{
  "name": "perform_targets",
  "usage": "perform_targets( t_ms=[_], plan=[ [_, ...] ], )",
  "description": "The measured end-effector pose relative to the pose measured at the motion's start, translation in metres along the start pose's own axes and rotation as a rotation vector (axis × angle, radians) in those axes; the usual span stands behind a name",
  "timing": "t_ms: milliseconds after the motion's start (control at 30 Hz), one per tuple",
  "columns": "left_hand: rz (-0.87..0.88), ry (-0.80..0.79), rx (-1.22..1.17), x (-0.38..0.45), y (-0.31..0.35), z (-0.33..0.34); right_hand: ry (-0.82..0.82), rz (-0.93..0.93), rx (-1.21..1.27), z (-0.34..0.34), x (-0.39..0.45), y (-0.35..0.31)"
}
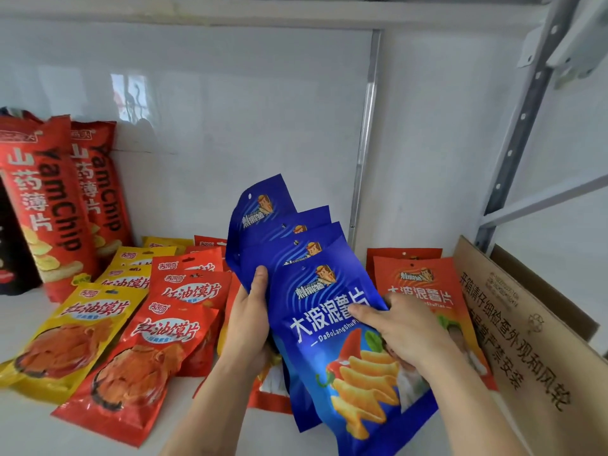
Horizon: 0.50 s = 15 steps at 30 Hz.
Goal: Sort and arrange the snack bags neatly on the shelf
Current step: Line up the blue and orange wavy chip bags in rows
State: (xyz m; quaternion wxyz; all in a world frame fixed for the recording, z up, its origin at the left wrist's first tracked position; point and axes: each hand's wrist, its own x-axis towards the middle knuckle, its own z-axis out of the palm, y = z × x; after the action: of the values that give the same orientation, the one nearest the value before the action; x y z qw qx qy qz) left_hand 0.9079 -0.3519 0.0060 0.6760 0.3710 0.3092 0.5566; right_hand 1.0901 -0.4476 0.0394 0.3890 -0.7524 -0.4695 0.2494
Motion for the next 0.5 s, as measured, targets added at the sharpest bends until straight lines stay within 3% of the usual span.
perform_targets(
  t_ms=[267, 500],
  plan=[
    [-0.088, -0.044, -0.002, -0.001, 0.002, 0.003, 0.053, 0.02, -0.085, 0.014, 0.014, 0.016],
    [-0.007, -0.159, 0.107, -0.005, -0.001, 0.002, 0.059, 0.005, -0.119, 0.017, 0.016, 0.016]
  ],
)
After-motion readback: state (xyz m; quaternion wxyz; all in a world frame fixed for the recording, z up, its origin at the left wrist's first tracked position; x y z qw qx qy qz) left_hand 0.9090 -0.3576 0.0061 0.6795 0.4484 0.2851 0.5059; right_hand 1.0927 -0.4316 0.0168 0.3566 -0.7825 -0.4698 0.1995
